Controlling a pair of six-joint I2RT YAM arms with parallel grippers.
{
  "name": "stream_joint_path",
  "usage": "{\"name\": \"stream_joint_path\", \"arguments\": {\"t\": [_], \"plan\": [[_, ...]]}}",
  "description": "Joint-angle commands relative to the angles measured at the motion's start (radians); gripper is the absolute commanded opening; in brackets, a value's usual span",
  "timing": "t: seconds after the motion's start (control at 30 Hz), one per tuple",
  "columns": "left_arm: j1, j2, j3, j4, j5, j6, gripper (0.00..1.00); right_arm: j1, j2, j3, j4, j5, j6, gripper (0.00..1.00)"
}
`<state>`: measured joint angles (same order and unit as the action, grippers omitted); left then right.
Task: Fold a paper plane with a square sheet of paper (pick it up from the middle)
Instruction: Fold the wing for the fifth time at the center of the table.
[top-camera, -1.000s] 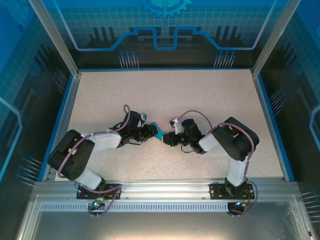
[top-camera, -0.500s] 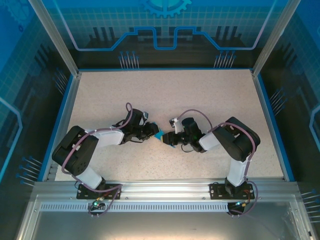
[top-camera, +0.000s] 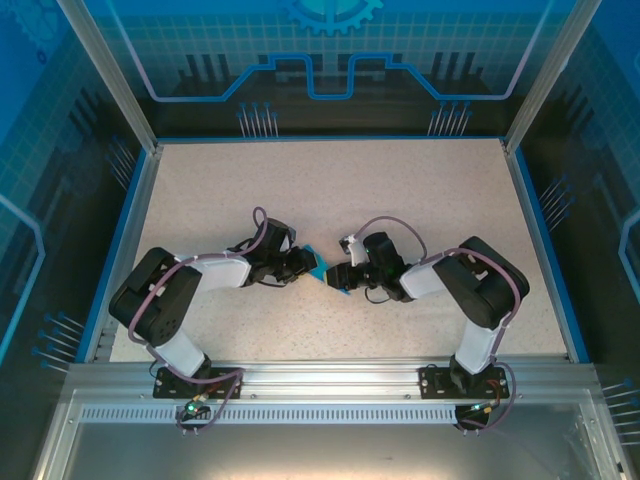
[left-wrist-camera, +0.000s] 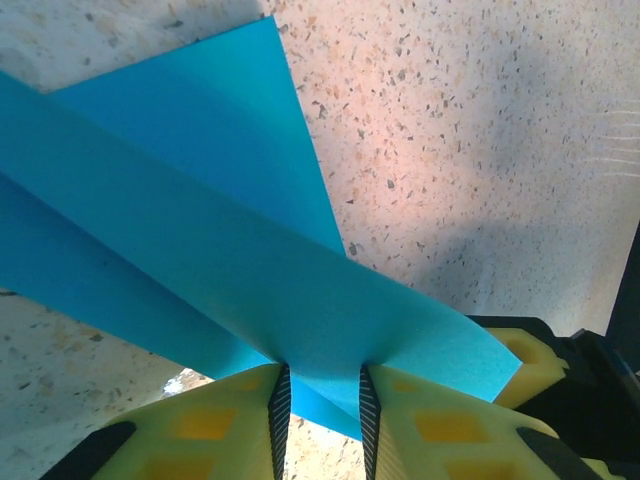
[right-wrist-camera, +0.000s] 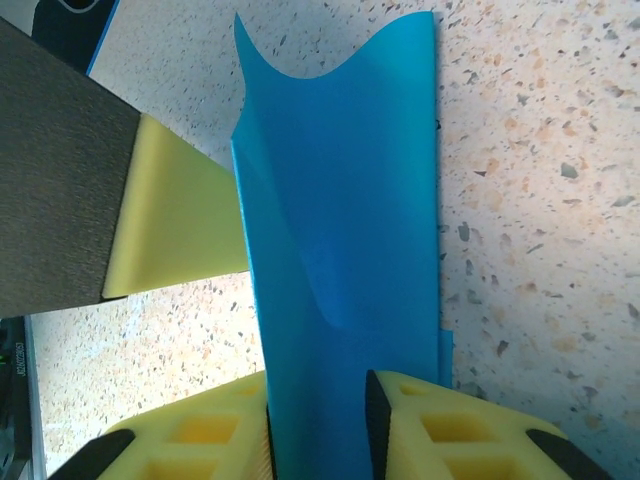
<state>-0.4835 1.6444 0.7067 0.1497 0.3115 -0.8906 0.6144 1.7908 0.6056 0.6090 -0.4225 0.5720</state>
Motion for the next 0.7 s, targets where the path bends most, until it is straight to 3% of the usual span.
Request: {"name": "stream_joint_path", "arguments": {"t": [0.0,0.13,0.4,0.67], "plan": [[-0.004,0.014,0.033,-0.039,-0.010,-0.002,0.29,-0.012,-0.031,0.033,-0.049,0.009,-0.027,0.30],[-0.004,0.015,0.034,-0.041,-0.010,-0.002,0.29,-0.012,-0.026,0.049,-0.061,0.010,-0.033,0.29],[-0.003,-0.026,0.018,-0.026,-0.001,-0.002,0.31,-0.019,0.015,0.056,-0.070,0.019,0.003,0.14],[-0.004,-0.102,-0.019,0.020,0.032,0.007,0.35,-0.057,0.092,0.067,0.007,-0.108,0.088,0.07]]}}
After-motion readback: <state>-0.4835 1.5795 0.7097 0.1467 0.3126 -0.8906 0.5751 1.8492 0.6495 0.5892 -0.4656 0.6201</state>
